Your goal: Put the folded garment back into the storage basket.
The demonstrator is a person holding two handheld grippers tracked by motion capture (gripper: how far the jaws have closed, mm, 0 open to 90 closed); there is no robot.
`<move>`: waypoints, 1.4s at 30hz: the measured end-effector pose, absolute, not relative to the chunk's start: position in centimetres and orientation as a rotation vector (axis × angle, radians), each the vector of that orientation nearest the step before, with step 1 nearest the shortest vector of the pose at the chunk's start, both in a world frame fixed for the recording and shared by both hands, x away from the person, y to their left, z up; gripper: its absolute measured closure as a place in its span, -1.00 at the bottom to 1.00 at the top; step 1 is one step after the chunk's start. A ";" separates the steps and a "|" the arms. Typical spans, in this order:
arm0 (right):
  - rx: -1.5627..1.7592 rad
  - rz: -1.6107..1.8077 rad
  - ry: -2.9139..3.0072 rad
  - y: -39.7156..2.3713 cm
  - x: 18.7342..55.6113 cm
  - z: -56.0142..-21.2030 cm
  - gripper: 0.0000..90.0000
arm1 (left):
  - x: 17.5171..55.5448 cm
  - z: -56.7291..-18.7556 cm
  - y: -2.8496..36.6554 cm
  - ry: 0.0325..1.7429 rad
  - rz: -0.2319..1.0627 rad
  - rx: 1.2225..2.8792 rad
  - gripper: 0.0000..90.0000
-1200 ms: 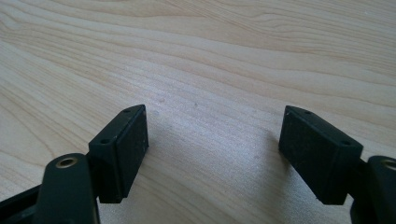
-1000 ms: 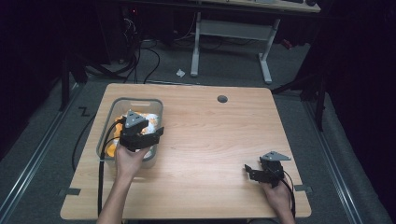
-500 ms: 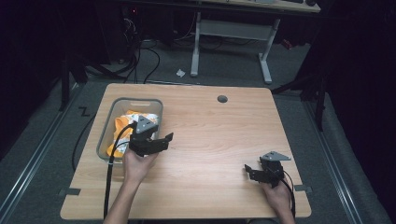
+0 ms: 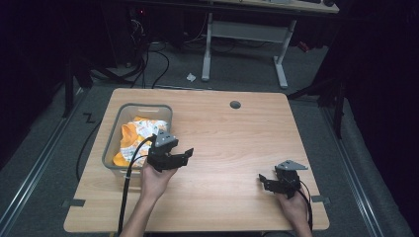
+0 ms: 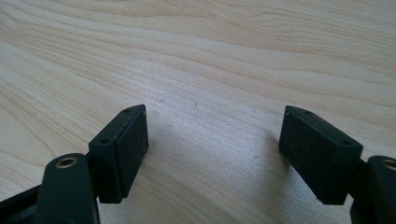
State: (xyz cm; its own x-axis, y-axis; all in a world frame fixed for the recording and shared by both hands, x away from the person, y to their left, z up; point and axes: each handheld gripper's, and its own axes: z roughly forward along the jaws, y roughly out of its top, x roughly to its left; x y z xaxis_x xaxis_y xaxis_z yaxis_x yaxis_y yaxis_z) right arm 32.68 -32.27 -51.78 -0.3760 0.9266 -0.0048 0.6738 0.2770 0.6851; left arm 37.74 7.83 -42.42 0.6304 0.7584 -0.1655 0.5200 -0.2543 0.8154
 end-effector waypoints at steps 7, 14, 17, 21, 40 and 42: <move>1.444 0.847 2.148 -32.3 32.7 -51.8 -0.46 | 37.3 -42.8 7.0 0.994 0.290 1.927 -0.22; 1.446 0.847 2.147 -32.3 32.7 -51.8 -0.46 | 37.3 -43.3 6.4 0.987 0.272 1.925 -0.22; 1.443 0.847 2.148 -32.3 32.7 -51.8 -0.46 | 37.2 -43.5 6.0 0.976 0.274 1.939 -0.22; 1.442 0.847 2.148 -32.3 32.7 -51.8 -0.46 | 36.8 -43.9 5.2 0.961 0.298 1.964 -0.23; 1.443 0.846 2.148 -32.3 32.7 -51.8 -0.46 | 36.5 -47.0 3.6 0.955 0.311 2.033 -0.24; 1.443 0.846 2.148 -32.3 32.7 -51.8 -0.46 | 36.4 -47.6 3.5 0.964 0.298 2.033 -0.24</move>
